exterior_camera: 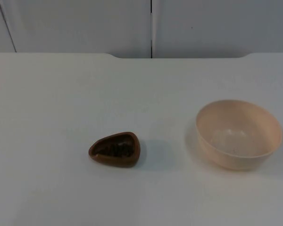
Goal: Pick up the bowl with the left hand and pour the coffee beans from the cup into the bowl with the right hand.
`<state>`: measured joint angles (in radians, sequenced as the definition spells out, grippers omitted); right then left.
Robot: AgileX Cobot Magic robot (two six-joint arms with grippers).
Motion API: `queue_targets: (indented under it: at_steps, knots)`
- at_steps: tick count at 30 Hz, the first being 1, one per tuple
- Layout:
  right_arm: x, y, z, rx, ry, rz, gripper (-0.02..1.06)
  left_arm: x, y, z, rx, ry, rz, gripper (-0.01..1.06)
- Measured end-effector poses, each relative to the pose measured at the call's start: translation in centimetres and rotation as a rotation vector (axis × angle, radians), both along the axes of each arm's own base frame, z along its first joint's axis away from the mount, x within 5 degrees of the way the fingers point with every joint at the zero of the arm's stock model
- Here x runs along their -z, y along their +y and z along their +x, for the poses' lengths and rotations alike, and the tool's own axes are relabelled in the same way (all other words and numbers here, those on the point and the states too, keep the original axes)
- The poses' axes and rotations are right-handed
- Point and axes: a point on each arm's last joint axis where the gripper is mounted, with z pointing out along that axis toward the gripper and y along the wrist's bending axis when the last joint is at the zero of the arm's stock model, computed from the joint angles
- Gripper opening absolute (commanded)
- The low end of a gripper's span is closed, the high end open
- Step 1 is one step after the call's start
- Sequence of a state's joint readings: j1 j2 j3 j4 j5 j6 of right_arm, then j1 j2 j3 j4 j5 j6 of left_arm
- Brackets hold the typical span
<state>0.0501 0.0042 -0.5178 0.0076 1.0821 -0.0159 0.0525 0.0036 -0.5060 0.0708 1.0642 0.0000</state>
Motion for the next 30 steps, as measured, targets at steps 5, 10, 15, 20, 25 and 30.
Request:
queue_targets:
  at_steps: [5, 10, 15, 20, 25, 30]
  knots:
    - [0.0, 0.0, 0.0, 0.0, 0.0, 0.0, 1.05, -1.0, -0.2, 0.1, 0.015, -0.04, -0.017, 1.01]
    - [0.0, 0.0, 0.0, 0.0, 0.0, 0.0, 1.05, -1.8, -0.2, 0.7, 0.021, -0.05, -0.023, 1.01]
    - [0.0, 0.0, 0.0, 0.0, 0.0, 0.0, 1.05, -2.3, -0.3, 1.8, 0.027, -0.044, -0.031, 1.01]
    - [0.0, 0.0, 0.0, 0.0, 0.0, 0.0, 1.05, -2.8, -0.5, 3.3, 0.045, -0.055, -0.064, 1.01]
    - [0.0, 0.0, 0.0, 0.0, 0.0, 0.0, 1.05, -3.0, -0.6, 5.1, 0.059, -0.031, -0.106, 1.01]
    - [0.0, 0.0, 0.0, 0.0, 0.0, 0.0, 1.05, -2.9, -0.6, 6.5, 0.058, 0.008, -0.118, 1.01]
